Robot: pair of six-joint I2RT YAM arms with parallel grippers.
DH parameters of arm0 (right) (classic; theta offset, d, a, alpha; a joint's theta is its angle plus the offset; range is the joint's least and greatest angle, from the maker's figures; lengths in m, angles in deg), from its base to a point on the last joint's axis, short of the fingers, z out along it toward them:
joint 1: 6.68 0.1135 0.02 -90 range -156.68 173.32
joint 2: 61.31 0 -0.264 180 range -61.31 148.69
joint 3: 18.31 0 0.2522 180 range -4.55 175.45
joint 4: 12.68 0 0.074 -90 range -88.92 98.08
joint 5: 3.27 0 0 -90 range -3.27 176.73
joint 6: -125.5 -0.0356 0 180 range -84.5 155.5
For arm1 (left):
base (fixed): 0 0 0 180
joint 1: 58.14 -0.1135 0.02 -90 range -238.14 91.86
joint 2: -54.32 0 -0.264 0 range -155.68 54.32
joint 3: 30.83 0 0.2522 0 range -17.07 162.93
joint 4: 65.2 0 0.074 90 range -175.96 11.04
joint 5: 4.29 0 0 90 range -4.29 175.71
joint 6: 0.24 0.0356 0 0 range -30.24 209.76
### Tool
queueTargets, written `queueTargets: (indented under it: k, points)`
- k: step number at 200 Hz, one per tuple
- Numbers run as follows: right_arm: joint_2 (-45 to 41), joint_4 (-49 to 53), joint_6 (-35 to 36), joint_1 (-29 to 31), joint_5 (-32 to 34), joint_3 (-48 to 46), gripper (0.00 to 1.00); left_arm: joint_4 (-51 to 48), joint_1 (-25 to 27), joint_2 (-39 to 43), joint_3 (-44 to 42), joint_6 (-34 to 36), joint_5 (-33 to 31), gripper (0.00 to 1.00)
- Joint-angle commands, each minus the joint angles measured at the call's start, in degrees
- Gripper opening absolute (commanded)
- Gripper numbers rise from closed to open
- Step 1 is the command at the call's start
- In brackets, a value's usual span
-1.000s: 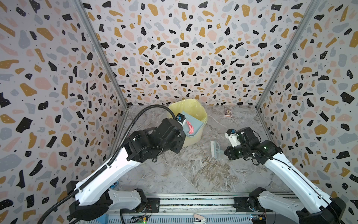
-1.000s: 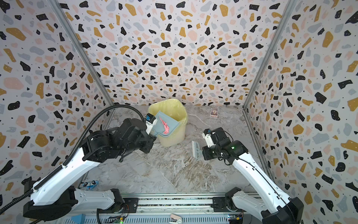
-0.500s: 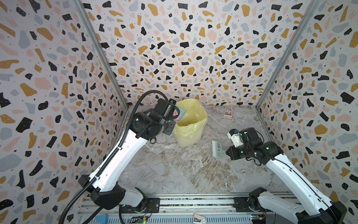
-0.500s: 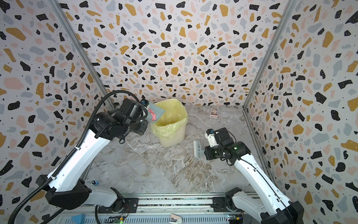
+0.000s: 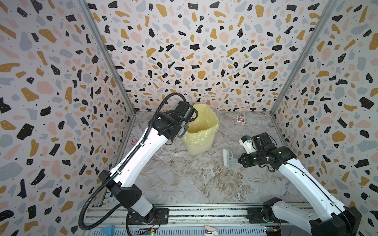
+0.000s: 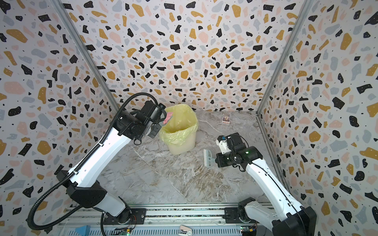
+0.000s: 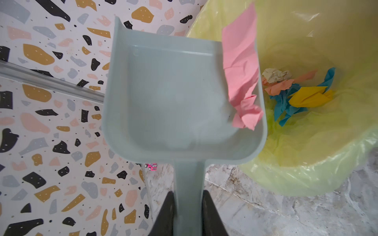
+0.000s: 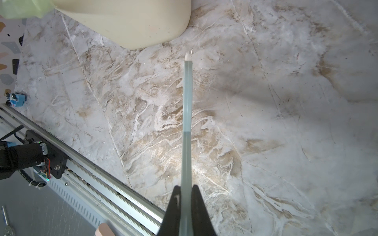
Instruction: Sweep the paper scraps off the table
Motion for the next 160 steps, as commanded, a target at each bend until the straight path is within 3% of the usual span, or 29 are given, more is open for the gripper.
queueTargets:
  k: [1, 77, 160]
  points:
    - [0.19, 1.61, 1.69, -0.85, -0.95, 3.56, 0.00, -0.23, 1.58, -2.30, 1.90, 3.30, -4.48, 0.00]
    - [0.82, 2.89, 2.77, -2.66, -1.67, 4.62, 0.00, 2.47, 10.55, -7.92, 1.15, 11.77, -21.93, 0.00]
    - [2.20, 3.43, 3.07, -2.95, -2.20, 6.13, 0.00, 6.25, 13.11, -6.05, -5.45, 18.95, -31.15, 0.00]
